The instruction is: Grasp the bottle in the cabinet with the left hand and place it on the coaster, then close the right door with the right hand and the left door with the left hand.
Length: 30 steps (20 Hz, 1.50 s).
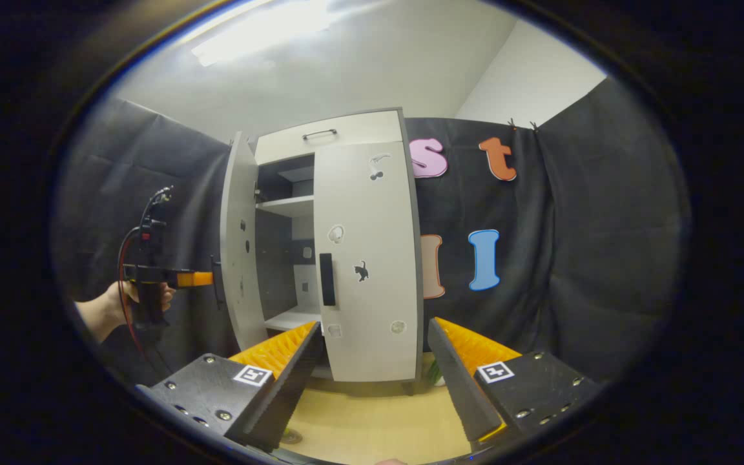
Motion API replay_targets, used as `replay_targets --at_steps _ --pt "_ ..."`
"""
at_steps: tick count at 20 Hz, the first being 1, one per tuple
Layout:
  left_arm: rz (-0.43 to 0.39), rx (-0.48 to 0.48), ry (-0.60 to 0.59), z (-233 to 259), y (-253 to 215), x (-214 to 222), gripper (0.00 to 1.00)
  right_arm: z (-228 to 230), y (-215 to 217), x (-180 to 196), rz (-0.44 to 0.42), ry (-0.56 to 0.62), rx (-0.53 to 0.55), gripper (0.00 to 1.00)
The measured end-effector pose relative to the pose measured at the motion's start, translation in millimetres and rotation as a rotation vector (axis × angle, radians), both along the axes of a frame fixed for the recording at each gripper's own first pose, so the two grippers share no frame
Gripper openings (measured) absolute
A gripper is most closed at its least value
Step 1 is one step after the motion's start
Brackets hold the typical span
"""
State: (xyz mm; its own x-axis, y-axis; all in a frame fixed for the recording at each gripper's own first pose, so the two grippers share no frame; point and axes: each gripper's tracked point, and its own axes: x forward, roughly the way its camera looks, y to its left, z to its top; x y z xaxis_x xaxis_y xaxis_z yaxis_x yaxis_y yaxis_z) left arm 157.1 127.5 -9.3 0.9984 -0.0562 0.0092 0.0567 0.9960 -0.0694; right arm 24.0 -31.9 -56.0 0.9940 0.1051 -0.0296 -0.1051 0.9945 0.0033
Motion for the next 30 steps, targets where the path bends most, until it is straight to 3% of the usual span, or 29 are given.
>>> replay_targets --at_steps 2,3,4,7,11,17,24,30 --pt "0.003 0.019 -0.012 0 0 0 0.76 11 -2 2 -0.02 -0.012 0.006 1.0" --pt "-0.002 0.027 -0.018 1 -1 1 0.82 15 -1 3 -0.025 -0.015 0.003 1.0" --pt "-0.011 0.028 -0.02 1 -2 1 0.76 17 1 4 -0.027 -0.019 -0.005 1.0" --pt "-0.077 0.019 -0.013 -3 -5 2 0.77 23 8 11 -0.039 -0.034 -0.037 1.0" --pt "-0.06 0.021 -0.011 1 9 0 0.96 25 21 20 -0.026 -0.04 -0.032 1.0" --pt "-0.071 0.045 -0.034 5 7 0 0.96 19 24 29 -0.034 -0.04 -0.056 1.0" --pt "-0.04 0.048 -0.05 10 13 -28 0.96 15 35 4 -0.025 -0.026 -0.07 1.0" --pt "-0.012 0.121 -0.05 9 22 -52 0.96 20 42 -10 -0.034 -0.033 -0.072 1.0"
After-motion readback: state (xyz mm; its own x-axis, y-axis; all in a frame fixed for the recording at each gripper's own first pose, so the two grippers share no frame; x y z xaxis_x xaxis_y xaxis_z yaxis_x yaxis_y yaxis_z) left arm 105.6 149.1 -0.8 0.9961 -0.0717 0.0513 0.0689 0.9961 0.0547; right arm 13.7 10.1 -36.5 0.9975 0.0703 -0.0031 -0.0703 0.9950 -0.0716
